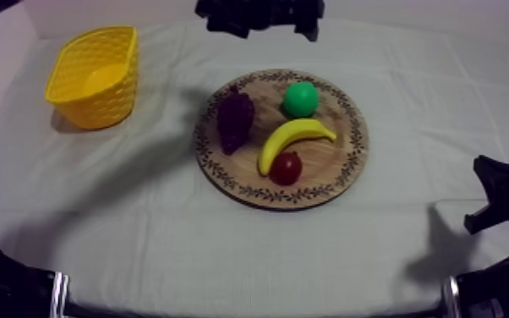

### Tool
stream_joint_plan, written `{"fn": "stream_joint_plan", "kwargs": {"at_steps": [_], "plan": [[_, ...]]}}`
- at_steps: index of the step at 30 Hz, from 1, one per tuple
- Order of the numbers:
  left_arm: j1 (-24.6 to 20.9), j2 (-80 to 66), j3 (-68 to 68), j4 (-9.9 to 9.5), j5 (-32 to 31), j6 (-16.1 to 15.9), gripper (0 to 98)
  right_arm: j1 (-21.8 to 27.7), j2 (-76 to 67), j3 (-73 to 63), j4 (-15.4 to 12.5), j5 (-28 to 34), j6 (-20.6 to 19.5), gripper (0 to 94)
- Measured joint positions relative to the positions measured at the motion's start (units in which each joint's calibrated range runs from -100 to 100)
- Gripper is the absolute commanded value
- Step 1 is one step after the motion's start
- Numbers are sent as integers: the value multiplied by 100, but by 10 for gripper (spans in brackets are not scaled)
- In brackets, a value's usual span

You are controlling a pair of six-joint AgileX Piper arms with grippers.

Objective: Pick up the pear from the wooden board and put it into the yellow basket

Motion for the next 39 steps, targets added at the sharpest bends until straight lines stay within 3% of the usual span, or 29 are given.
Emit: {"fn": "stream_joint_plan", "kwargs": {"at_steps": [28,34,39], "plan": [[-39,3168,-2263,353,16,-236,874,0,0,0,0,0,0,3],[-56,3475,-2367,372,-19,-254,781,0,0,0,0,0,0,3],[-56,3593,-2399,377,-33,-294,546,0,0,0,0,0,0,3]]}}
